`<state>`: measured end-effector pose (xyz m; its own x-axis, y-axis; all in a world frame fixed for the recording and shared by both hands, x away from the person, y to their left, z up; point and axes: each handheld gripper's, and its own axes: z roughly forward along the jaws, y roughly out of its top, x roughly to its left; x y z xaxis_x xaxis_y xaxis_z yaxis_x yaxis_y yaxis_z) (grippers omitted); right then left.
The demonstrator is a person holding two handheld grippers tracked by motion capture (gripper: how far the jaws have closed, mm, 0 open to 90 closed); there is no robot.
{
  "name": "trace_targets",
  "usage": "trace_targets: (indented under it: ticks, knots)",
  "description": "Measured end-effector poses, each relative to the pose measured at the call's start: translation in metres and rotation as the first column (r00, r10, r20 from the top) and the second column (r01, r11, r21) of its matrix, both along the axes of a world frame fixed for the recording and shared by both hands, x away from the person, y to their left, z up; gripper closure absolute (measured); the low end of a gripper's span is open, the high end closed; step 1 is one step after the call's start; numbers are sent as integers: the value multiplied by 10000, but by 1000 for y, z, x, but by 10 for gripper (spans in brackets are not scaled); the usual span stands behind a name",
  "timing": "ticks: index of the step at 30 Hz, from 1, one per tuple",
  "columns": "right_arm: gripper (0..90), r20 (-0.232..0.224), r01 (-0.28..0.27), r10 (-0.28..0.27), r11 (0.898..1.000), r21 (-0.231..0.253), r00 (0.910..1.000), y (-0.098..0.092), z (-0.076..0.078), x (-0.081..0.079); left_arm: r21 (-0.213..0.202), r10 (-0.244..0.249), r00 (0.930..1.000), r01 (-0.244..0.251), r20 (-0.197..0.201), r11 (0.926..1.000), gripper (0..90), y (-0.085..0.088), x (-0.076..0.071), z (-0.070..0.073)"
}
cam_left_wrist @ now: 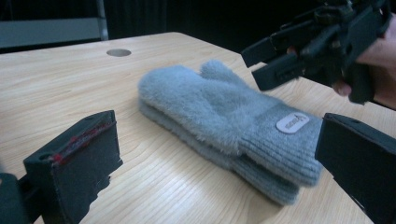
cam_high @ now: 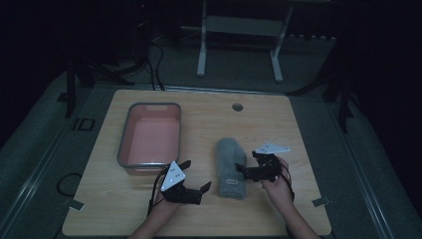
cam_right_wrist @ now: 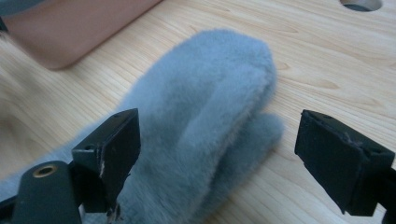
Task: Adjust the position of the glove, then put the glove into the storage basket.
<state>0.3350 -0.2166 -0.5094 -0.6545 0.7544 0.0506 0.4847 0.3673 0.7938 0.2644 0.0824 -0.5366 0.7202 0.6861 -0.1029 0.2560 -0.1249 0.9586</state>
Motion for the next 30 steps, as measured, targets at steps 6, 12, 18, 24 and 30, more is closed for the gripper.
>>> trace_targets:
  ticks: [6,12,18,24,30]
  knots:
    - [144,59,-81,81,10000,2,9999,-4,-6,-6,36,-27,9998,28,-195,10000,2,-5,7,4]
    - [144,120,-55,56,9999,-108,9999,-6,-4,-9,91,-183,9989,187,-426,9998,2,-10,9,9]
    - [144,185,-90,88,9999,100,9998,-9,0,-12,329,-136,9983,155,-571,9993,2,-13,13,16]
    - [141,-33,105,-104,9987,495,9999,-17,3,-13,405,-368,9953,406,-899,9984,2,-20,19,22]
    - [138,-360,405,-372,9944,974,9987,-25,7,-13,393,-553,9889,613,-1382,9973,3,-36,33,25]
